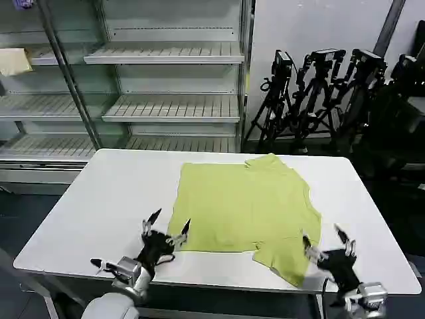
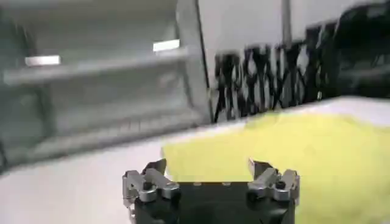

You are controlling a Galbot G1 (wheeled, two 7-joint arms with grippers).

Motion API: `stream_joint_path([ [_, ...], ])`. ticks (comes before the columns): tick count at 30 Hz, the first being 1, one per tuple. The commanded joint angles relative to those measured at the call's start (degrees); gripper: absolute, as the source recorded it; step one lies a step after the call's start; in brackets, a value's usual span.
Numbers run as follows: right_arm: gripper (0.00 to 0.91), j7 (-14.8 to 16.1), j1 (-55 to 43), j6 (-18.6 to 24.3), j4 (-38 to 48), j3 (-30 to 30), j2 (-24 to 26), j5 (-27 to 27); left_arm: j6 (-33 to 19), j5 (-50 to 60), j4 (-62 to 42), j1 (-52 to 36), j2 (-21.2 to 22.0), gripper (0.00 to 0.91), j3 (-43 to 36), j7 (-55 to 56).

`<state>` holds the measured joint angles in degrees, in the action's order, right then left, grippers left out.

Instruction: Fold and organize the clothes.

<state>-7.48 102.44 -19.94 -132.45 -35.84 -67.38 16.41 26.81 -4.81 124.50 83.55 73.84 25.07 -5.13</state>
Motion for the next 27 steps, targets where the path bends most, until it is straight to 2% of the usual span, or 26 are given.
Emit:
stream_joint_path([
  [1, 0.0, -2.48, 4.75, -2.85, -0.84, 2.71, 0.33, 0.43, 6.29, -3.49, 1.01, 5.14, -1.43, 0.181, 2.21, 0.17],
  [2, 0.0, -2.52, 4.4, -3.04, -0.81, 2.99, 0.28, 0.57, 6.3, -3.34, 0.61, 5.07, -1.42, 0.03, 2.34, 0.14],
  [3, 0.0, -2.78, 4.14, -3.22, -0.92, 3.25, 0.16, 0.54, 6.32, -3.34, 0.39, 4.98, -1.33, 0.01, 2.38, 0.26],
  [12, 0.0, -3.31, 2.66, -5.18, -0.67, 5.21, 0.34, 2.38, 6.31, -7.49, -2.08, 2.47, -0.69, 0.02, 2.22, 2.6],
  [24, 0.0, -4.02, -0.61, -8.93, 1.18, 6.06, 0.64, 7.02, 6.3, -6.92, -1.99, 2.34, -0.24, 0.02, 0.82, 2.14],
  [27, 0.0, -3.32, -1.15, -6.79, -0.18, 5.28, 0.77, 6.98, 6.3, -6.52, -2.07, 2.14, -0.18, 0.02, 0.46, 2.05],
])
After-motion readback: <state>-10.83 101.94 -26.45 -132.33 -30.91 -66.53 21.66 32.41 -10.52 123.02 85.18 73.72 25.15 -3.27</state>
